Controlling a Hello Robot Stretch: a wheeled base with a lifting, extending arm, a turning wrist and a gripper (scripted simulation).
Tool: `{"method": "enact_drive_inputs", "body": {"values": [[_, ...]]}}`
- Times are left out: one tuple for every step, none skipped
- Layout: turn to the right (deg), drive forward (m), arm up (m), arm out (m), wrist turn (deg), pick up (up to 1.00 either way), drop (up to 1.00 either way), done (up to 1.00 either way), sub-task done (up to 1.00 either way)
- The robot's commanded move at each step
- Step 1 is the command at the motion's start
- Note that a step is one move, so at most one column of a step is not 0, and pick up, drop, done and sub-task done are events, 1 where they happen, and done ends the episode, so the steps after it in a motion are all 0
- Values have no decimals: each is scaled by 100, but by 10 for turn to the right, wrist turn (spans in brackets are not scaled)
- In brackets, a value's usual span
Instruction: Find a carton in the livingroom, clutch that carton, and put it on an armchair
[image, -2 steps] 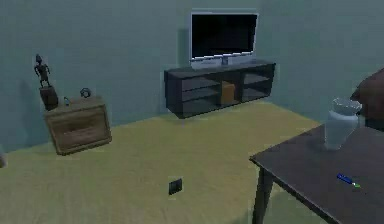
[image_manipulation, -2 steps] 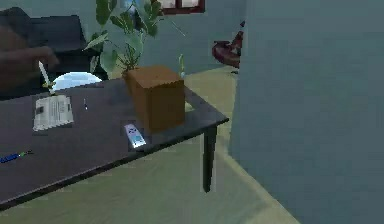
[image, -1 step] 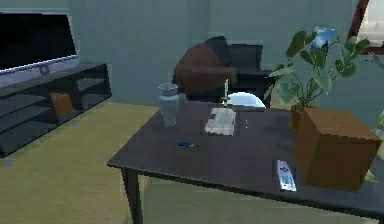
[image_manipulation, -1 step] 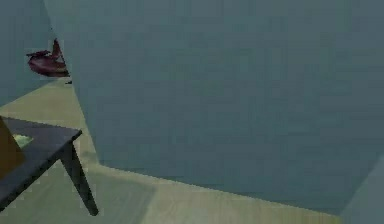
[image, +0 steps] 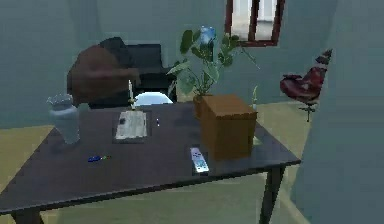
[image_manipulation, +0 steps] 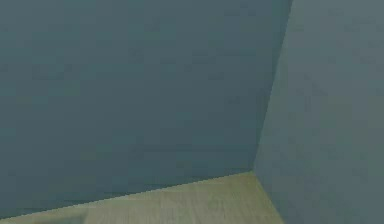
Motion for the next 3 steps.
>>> {"method": "enact_drive_inputs", "body": {"values": [[0, 40, 0, 0, 0, 0, 0, 0, 0], [-450, 0, 0, 0, 0, 0, 0, 0, 0], [-210, 0, 0, 0, 0, 0, 0, 0, 0]]}}
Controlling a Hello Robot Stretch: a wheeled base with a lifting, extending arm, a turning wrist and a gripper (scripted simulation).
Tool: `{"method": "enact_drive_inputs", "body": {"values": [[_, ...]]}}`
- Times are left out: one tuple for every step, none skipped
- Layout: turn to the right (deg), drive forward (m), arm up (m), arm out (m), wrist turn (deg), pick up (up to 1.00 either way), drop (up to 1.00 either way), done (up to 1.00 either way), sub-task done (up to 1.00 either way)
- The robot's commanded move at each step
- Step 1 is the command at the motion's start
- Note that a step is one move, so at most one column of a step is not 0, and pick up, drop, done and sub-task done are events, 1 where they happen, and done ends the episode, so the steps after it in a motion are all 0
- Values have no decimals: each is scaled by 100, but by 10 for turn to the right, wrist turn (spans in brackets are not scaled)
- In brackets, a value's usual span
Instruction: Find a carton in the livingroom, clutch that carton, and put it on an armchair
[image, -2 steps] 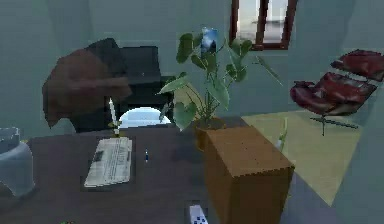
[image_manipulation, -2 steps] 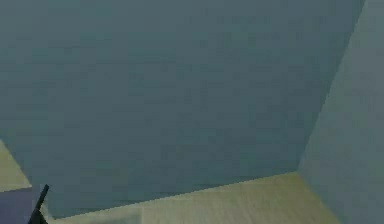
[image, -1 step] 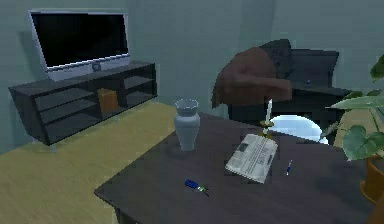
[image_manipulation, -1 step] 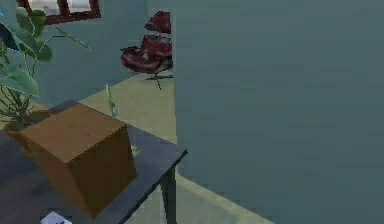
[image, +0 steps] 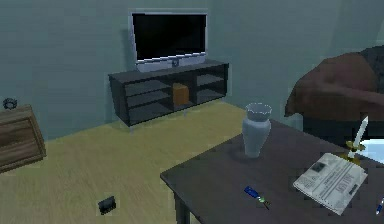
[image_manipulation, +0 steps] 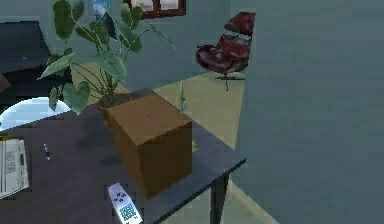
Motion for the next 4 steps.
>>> {"method": "enact_drive_inputs", "body": {"values": [[0, 0, 50, 0, 0, 0, 0, 0, 0], [0, 0, 34, 0, 0, 0, 0, 0, 0], [0, 0, 0, 24, 0, 0, 0, 0, 0], [0, 0, 0, 0, 450, 0, 0, 0, 0]]}}
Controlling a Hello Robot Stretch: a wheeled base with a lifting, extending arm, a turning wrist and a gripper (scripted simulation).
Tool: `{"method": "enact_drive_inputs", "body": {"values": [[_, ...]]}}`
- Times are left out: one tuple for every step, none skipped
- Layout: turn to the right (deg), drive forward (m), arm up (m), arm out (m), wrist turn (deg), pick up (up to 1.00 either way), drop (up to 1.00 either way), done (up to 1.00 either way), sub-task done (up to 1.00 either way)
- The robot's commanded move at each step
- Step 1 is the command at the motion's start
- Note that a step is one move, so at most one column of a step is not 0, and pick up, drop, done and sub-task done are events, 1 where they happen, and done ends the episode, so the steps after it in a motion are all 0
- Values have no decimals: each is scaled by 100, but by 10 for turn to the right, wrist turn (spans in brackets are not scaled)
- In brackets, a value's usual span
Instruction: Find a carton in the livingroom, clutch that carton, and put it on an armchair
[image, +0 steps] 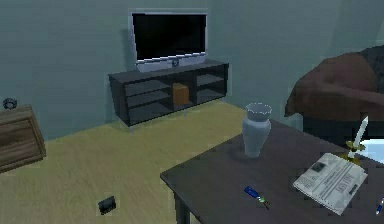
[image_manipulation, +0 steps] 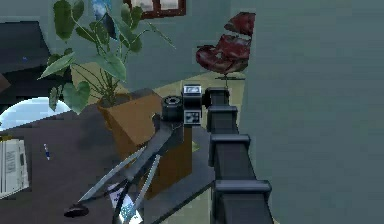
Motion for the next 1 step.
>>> {"method": "enact_drive_inputs", "body": {"values": [[0, 0, 0, 0, 450, 0, 0, 0, 0]]}}
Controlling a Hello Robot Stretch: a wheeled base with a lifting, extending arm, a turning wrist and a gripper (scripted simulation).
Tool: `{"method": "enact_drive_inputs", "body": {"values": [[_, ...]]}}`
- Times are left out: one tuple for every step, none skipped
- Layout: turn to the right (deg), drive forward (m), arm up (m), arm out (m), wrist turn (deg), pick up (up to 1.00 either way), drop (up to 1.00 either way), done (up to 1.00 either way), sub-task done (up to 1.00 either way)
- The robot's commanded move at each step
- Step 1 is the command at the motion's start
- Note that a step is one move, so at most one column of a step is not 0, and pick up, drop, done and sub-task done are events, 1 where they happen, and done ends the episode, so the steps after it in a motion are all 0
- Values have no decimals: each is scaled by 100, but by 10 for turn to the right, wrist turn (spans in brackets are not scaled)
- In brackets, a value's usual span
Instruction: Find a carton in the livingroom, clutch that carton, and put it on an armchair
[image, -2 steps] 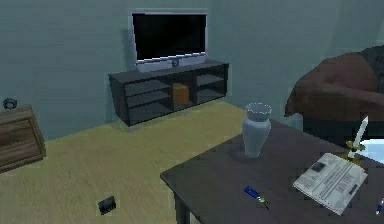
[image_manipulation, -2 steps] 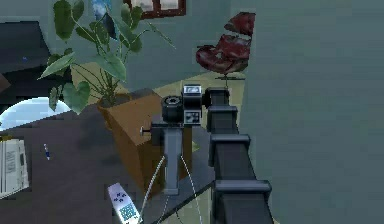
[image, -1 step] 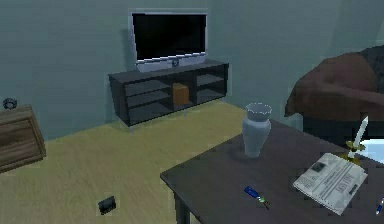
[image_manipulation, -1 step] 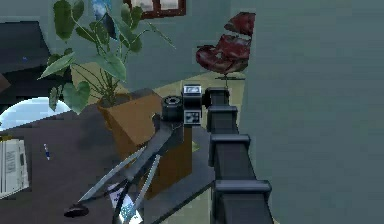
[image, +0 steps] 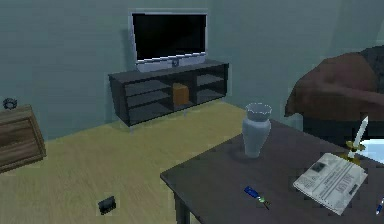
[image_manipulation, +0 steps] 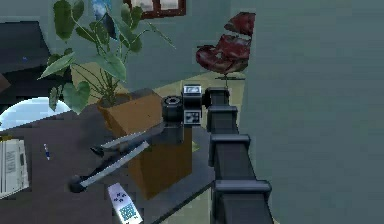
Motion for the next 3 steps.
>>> {"method": "enact_drive_inputs", "body": {"values": [[0, 0, 0, 0, 450, 0, 0, 0, 0], [0, 0, -30, 0, 0, 0, 0, 0, 0], [0, 0, 0, 0, 0, 100, 0, 0, 0]]}}
